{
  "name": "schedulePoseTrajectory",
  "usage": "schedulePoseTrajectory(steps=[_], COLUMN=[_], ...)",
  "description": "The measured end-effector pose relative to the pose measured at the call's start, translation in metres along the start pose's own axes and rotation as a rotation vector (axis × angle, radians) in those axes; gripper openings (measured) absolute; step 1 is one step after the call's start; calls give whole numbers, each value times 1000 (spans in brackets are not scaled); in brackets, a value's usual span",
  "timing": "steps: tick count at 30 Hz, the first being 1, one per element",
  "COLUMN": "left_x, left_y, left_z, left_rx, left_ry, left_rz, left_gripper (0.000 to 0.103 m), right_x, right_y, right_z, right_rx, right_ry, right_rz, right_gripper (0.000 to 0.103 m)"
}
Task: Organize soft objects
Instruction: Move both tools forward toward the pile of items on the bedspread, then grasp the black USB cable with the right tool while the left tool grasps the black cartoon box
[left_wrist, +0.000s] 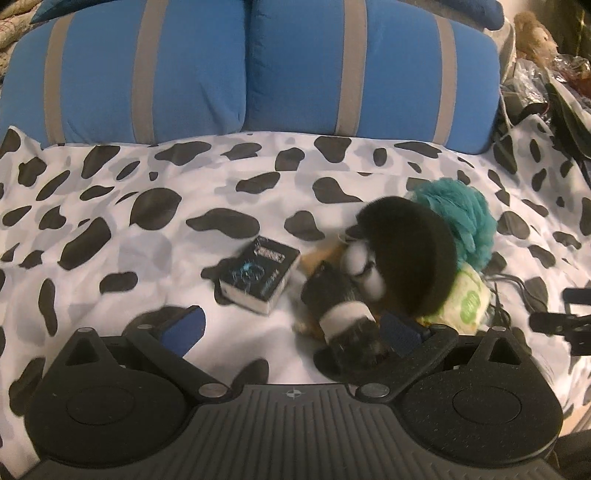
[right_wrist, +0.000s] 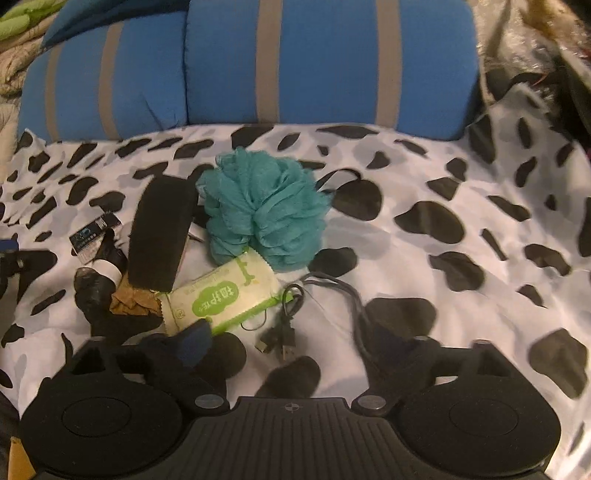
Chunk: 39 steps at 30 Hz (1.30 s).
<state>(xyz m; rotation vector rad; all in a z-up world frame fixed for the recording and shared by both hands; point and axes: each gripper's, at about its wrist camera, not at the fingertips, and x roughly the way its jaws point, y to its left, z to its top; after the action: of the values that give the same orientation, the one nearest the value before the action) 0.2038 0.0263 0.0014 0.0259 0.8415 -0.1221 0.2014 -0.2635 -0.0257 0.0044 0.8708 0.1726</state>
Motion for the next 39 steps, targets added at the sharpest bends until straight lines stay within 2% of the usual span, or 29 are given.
schedulePoseTrajectory(steps=[1,3,10,12,15,18,19,32,34,35,39], left_x=[3,8,20,24,31,39,42,73,78,81,94], left_y=[2,5,21,28,35,38,38,33,32,32,32], left_z=[3,6,19,22,26,29,29,26,26,26,26], left_rx=[-2,-8,-22,-36,-44,-35,-33,52,68,74,76], left_ry=[3,7,4,6,12,17,21,51,57,65,91], left_rz=[-4,-7,15,14,-10,-10,-10,2,-2,0,2], left_gripper=[103,103,103,103,103,103,103,102,95,88,86], right_x=[7,21,59,66,67,67,66,17,10,8,-1], right_y=[0,-1,1,1,-1,-1,-1,3,6,7,8], right_z=[2,4,10,11,12,11,10,7,6,5,2], right_rx=[0,3,0,9,40,51,48,7,4,0,-4], right_ry=[12,36,100,121,123,132,132,61,58,57,60], right_rz=[2,12,3,-7,0,6,4,2,9,8,-3], right_gripper=[85,73,49,33,20,18,14,14,14,14,14])
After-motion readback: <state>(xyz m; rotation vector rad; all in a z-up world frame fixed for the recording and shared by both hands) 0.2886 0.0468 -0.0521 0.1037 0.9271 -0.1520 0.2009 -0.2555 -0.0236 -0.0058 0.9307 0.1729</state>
